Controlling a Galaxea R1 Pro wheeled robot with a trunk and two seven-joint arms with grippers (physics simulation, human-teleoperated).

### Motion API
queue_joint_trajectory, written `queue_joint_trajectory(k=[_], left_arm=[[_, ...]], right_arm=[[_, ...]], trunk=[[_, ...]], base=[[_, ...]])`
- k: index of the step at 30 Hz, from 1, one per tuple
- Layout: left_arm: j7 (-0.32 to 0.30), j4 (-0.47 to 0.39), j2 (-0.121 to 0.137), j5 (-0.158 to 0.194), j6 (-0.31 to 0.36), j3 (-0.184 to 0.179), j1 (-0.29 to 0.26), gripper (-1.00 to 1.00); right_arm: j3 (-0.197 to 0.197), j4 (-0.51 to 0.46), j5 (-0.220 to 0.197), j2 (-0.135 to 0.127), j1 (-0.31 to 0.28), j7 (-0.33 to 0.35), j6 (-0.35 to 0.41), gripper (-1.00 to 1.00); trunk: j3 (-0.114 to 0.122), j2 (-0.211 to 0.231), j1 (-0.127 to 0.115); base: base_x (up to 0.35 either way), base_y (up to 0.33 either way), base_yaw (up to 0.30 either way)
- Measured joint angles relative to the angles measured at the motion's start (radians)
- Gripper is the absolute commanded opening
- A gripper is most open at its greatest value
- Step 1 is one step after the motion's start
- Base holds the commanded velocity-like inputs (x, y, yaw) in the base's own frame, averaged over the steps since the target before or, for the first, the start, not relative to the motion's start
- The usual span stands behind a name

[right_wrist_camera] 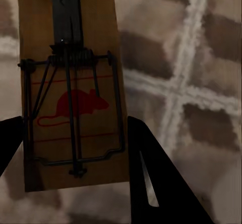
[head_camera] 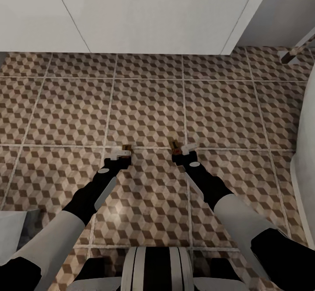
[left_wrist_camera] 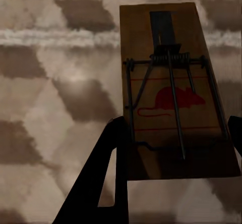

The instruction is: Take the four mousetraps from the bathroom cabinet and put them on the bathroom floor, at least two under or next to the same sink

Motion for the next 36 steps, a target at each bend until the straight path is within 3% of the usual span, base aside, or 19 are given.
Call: queue_joint_trajectory(k=[8, 28, 36], left_arm=[[0.0, -0.004, 0.0, 0.0, 0.0, 0.0, 0.0, -1.0], [0.0, -0.027, 0.0, -0.001, -0.002, -0.011, 0.009, -1.0], [0.002, -0.108, 0.018, -0.018, -0.114, -0.039, 0.025, -1.0]], right_arm=[[0.0, 0.013, 0.001, 0.0, 0.0, 0.0, -0.032, -1.0], [0.0, 0.026, 0.003, 0.002, 0.0, 0.0, -0.037, -1.0], [-0.001, 0.025, 0.003, 0.006, 0.0, 0.001, -0.104, -1.0]], trunk=[[-0.041, -0.002, 0.004], [-0.042, -0.002, 0.004], [-0.042, -0.002, 0.004]], base=[[0.0, 0.0, 0.0], [0.0, 0.0, 0.0], [0.0, 0.0, 0.0]])
